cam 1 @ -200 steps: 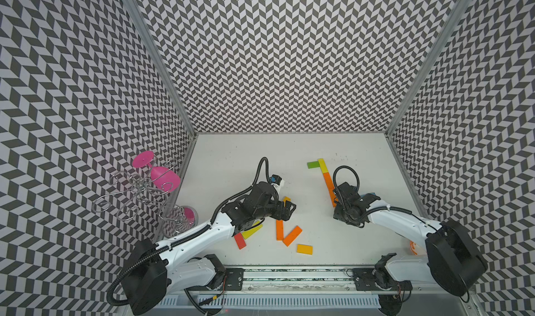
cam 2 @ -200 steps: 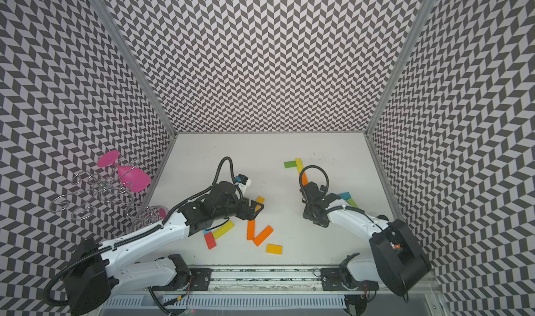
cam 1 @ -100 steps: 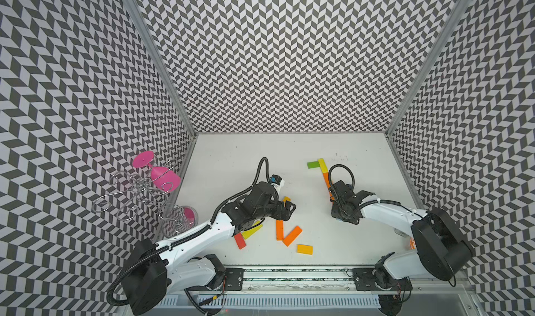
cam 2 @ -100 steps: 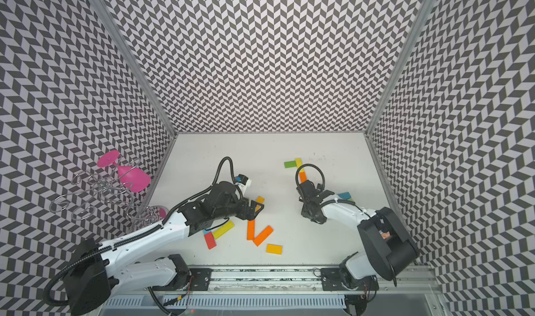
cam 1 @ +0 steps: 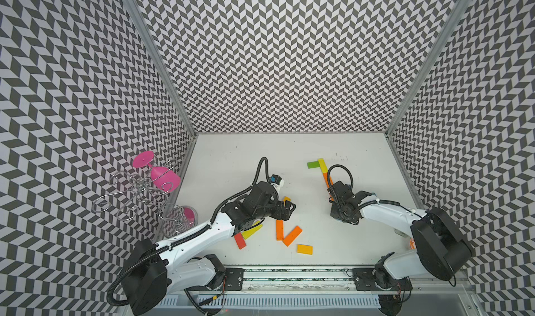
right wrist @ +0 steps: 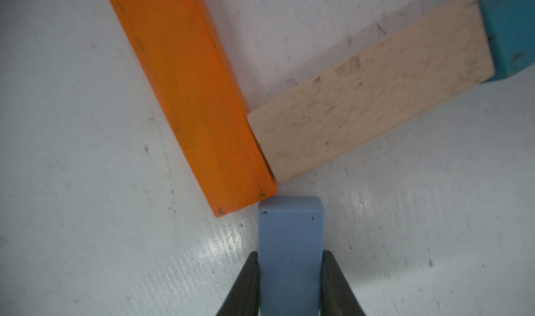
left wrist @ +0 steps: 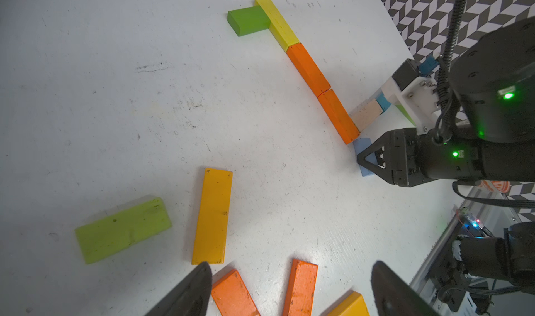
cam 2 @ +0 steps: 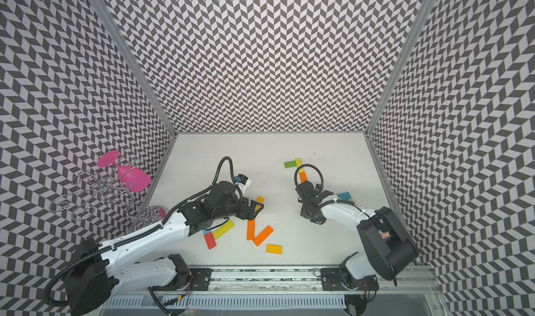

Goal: Assemble a giraffe with building blocks
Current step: Adjust the building block at the center of the board.

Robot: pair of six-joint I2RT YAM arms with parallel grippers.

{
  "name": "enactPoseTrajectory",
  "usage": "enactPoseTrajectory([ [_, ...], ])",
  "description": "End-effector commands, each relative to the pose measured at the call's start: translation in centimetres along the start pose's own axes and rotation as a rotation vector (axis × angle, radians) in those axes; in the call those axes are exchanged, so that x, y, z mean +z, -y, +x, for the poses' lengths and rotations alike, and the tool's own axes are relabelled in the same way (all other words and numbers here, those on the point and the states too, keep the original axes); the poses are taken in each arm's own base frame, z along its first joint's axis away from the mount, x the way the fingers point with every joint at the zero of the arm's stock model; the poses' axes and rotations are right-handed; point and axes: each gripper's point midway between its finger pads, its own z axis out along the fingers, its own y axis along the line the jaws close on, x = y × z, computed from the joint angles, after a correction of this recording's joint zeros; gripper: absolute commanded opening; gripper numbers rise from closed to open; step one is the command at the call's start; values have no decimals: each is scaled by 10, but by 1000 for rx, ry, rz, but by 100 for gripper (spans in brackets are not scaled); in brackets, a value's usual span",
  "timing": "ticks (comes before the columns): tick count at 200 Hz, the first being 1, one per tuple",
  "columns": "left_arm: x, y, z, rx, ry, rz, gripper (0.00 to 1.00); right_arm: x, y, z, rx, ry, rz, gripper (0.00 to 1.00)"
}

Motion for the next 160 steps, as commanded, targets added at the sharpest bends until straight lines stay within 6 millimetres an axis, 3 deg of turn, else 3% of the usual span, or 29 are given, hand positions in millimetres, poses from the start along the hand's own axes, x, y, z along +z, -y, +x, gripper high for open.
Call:
enactPoseTrajectory([
  [1, -4, 3, -13, 8, 31, 2, 87, -1, -9, -5, -17, 17, -8, 30],
  [39, -3, 2, -12, 7, 29, -1, 87, 0, -10, -6, -26, 22, -4, 31],
  [102, -3, 1, -12, 9, 28, -7, 87, -1, -12, -8, -41, 16, 6, 44],
  [133, -3, 1, -11, 10, 28, -5, 87, -14, -13, -12, -42, 33, -3, 50],
  [160, -4, 0, -12, 9, 32, -9, 87, -37, -15, -19, -49, 55, -18, 53],
])
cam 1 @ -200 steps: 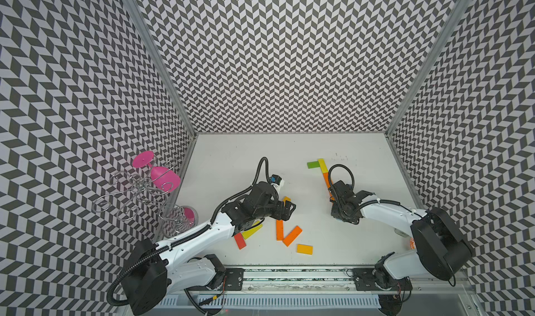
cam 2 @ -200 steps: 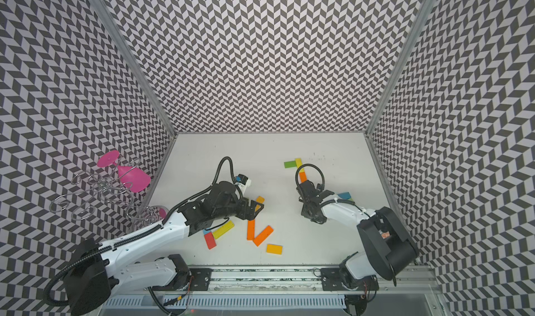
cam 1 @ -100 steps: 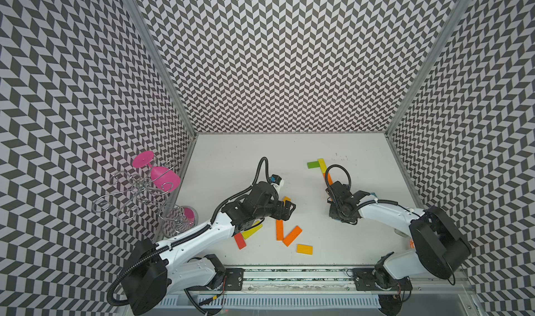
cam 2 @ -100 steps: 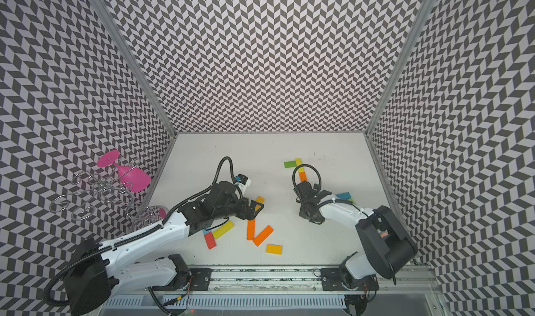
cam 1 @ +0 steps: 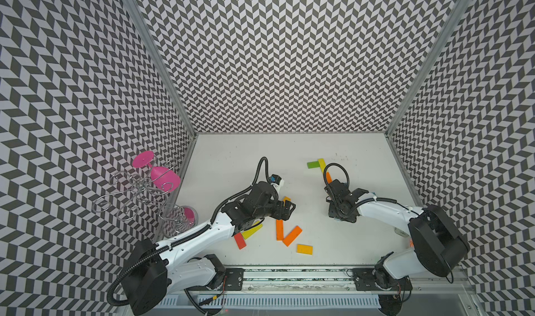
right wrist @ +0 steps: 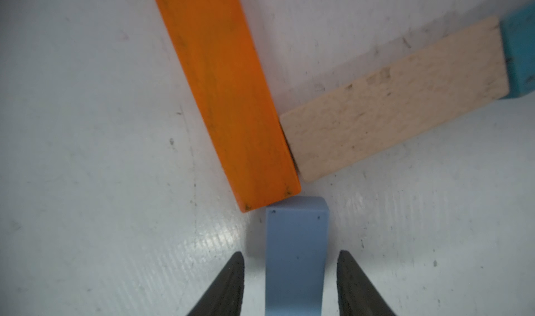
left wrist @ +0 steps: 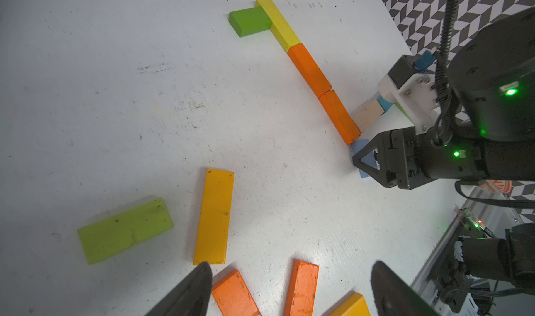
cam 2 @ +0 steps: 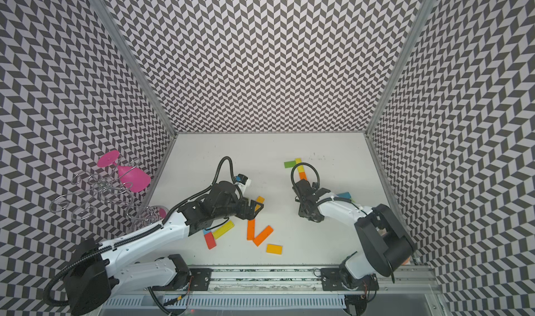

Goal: Assemble a giraffe with building blocks
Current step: Adjust the building block at the center of the board, then pick up the building block from the center of the board.

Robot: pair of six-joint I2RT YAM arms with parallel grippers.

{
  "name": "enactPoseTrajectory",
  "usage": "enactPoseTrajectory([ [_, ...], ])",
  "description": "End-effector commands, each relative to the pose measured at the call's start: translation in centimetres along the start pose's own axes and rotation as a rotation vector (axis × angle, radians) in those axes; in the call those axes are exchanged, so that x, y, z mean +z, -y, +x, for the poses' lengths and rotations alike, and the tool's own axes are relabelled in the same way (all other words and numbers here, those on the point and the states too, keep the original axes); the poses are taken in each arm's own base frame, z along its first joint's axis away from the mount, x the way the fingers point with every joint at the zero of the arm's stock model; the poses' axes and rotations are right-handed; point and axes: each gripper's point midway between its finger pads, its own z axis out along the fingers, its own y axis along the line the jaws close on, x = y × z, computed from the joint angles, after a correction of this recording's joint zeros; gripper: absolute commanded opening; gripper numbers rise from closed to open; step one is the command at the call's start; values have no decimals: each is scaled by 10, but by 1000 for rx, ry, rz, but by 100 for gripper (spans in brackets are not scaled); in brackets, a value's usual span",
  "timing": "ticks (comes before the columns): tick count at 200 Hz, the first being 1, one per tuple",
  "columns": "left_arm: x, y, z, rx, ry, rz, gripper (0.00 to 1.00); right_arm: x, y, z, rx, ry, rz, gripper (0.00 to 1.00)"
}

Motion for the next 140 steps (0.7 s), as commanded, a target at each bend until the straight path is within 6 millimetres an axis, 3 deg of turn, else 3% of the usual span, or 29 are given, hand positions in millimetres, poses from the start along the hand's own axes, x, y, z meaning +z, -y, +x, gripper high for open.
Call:
enactPoseTrajectory([
  [1, -4, 1, -13, 8, 31, -4, 87, -29, -6, -15, -1, 61, -23, 54],
  [52, -3, -28, -12, -52, 20, -107, 91, -93, -16, -42, 8, 166, -119, 55],
  [83, -7, -52, -13, -96, 22, -183, 100, -124, -46, -54, -56, 248, -267, 55],
  [140, -19, -96, -13, -153, 24, -299, 100, -141, -106, -32, -229, 343, -487, 55],
])
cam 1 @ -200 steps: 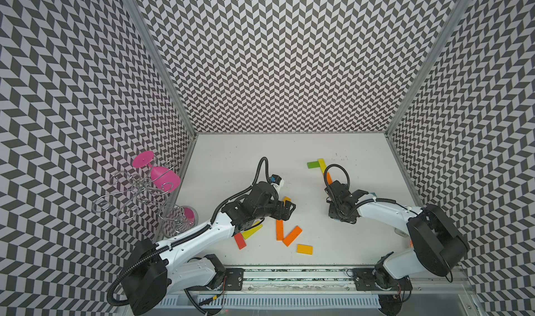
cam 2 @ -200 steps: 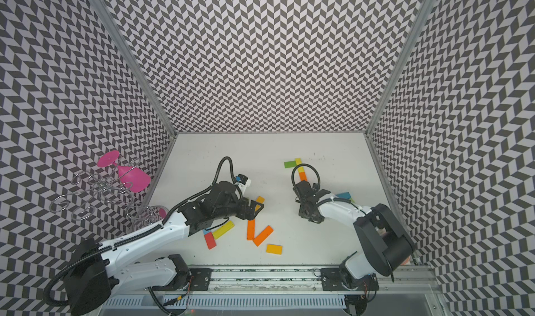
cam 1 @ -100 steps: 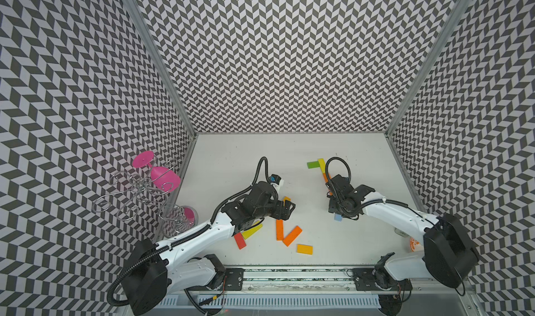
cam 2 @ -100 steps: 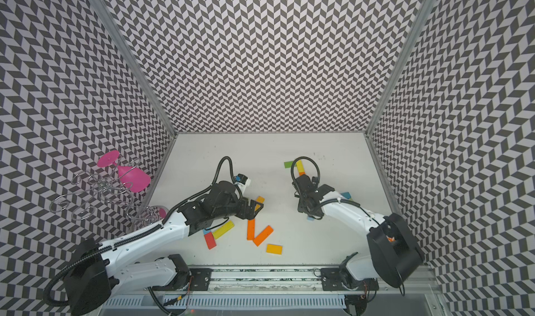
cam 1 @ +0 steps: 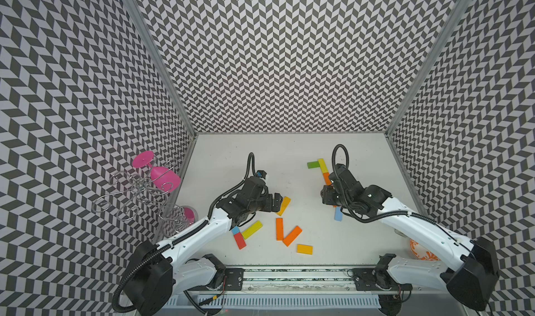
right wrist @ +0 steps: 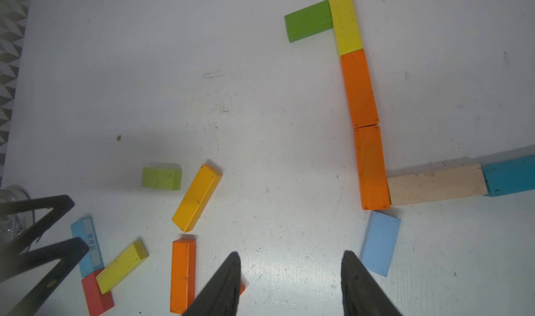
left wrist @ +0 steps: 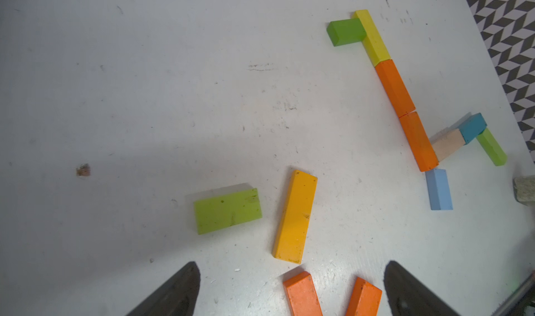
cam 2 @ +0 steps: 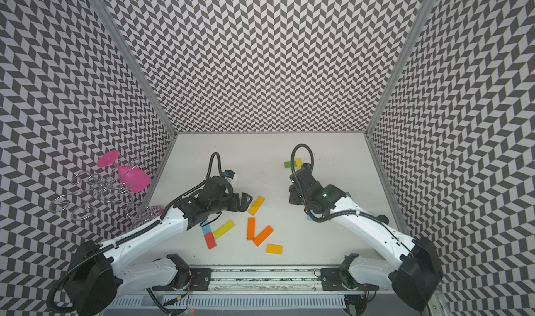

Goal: Assemble a giraffe with building blocks
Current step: Pick up the building block from the center of the board.

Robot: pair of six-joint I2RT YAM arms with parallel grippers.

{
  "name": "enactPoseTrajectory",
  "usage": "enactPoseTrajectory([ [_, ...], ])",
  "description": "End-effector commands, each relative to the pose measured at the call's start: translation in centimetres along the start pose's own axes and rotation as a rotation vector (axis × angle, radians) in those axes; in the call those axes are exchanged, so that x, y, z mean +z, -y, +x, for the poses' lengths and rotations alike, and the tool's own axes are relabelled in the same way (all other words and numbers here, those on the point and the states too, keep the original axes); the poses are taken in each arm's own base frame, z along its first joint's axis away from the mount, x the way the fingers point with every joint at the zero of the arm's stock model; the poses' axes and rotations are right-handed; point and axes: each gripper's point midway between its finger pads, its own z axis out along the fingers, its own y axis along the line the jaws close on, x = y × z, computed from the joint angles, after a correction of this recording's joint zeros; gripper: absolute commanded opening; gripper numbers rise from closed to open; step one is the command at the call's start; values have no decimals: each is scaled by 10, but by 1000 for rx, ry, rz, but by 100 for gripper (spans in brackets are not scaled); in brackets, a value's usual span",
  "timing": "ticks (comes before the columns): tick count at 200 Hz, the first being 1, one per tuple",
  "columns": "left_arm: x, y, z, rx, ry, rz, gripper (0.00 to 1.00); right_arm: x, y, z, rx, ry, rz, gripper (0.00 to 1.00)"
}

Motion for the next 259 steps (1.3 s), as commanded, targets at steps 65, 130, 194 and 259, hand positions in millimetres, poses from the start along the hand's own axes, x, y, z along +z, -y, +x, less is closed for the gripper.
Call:
enactPoseTrajectory([
  [65, 9, -51, 0, -83, -26, -71, 100, -1, -61, 23, -209, 194, -292, 53],
  [130, 37, -62, 6, -95, -117, -107, 99, -8, -55, 36, -310, 343, -394, 51],
  [194, 67, -55, 16, -49, -224, -143, 100, -14, -50, 40, -390, 412, -411, 52],
  [259, 87, -46, 29, 45, -318, -203, 98, -8, -50, 48, -415, 383, -420, 52],
])
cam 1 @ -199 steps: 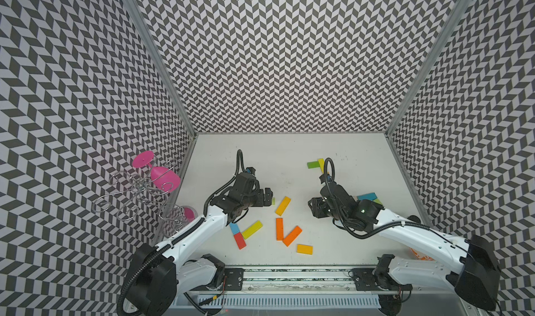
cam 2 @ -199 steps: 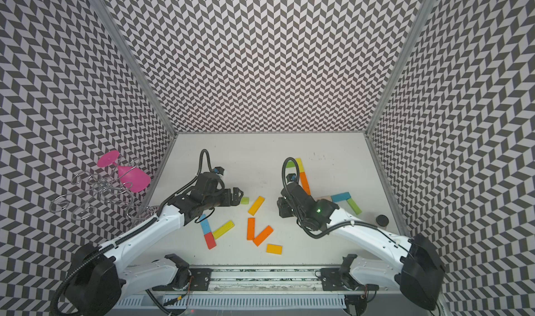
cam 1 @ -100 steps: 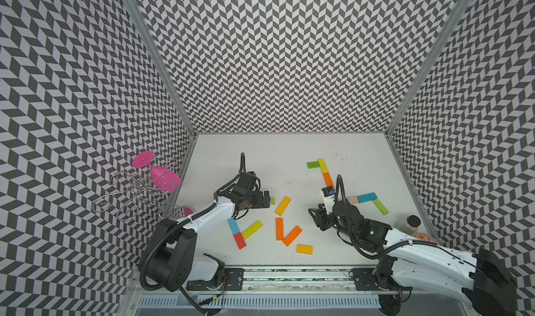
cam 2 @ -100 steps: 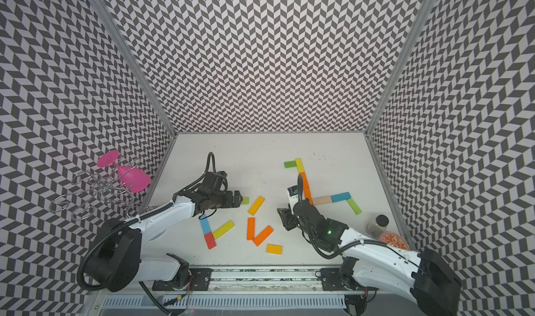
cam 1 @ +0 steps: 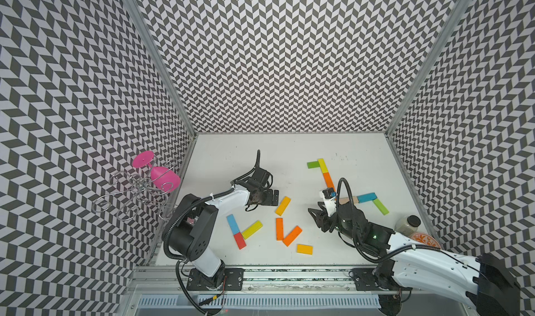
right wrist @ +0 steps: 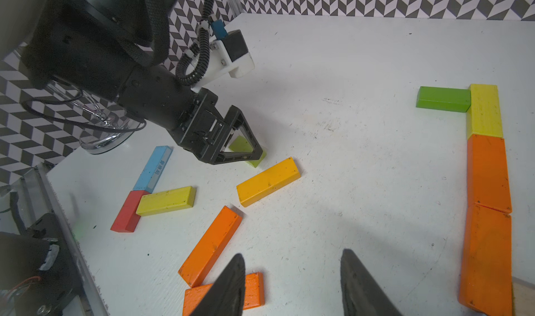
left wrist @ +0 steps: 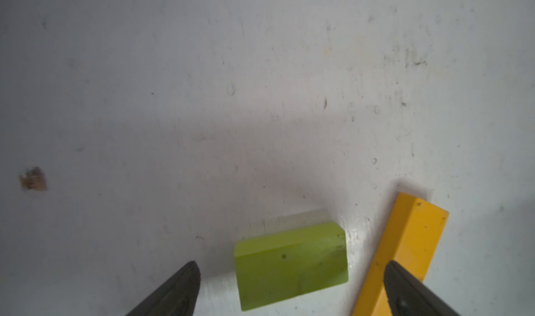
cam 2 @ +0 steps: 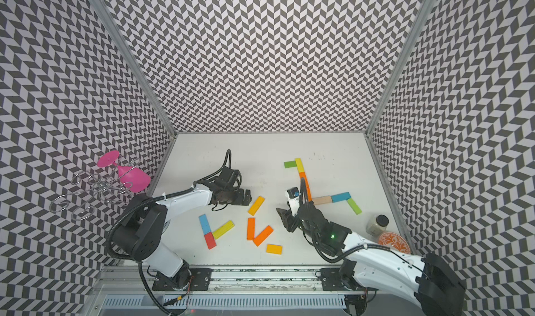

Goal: Assemble a giraffe with building blocks
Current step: Pick up the building block from the center of the board.

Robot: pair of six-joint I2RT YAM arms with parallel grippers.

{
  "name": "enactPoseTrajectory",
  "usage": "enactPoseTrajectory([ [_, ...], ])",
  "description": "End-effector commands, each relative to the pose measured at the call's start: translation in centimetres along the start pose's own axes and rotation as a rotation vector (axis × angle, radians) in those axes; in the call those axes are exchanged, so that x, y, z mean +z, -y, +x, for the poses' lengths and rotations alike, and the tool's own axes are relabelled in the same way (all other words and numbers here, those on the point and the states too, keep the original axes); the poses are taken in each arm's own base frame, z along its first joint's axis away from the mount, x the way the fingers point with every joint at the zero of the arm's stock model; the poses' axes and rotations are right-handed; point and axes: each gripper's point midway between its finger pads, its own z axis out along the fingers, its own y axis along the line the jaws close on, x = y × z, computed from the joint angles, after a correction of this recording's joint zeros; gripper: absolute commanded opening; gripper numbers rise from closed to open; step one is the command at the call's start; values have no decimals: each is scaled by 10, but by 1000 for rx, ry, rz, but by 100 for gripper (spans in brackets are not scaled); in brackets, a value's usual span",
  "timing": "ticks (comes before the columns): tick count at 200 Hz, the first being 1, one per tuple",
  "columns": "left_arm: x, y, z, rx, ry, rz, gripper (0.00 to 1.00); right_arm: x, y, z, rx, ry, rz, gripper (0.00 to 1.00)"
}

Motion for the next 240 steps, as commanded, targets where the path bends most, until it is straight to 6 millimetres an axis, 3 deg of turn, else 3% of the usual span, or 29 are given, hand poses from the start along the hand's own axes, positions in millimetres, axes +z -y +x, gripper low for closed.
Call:
enactPoseTrajectory([
  [1, 0, 4, 0, 49, -16, -49, 97, -1, -7, -9, -10, 50, -34, 52],
  [91, 24, -13, 16, 122, -90, -260, 75, -8, -3, -10, -20, 61, -26, 51],
  [112, 24, -16, 17, 124, -94, -279, 66, -11, -3, -11, -23, 72, -24, 51],
  [141, 23, -16, 11, 140, -98, -284, 46, -16, -2, -14, -29, 87, -22, 51],
  [174, 19, -17, -32, 121, -59, -275, 40, -29, 7, -28, -23, 156, 16, 51],
  [216, 14, -26, -127, 90, 27, -286, 41, -61, 17, -61, 46, 312, 56, 53],
  [240, 26, -37, -162, 65, 34, -289, 42, -81, 20, -80, 69, 405, 60, 53],
])
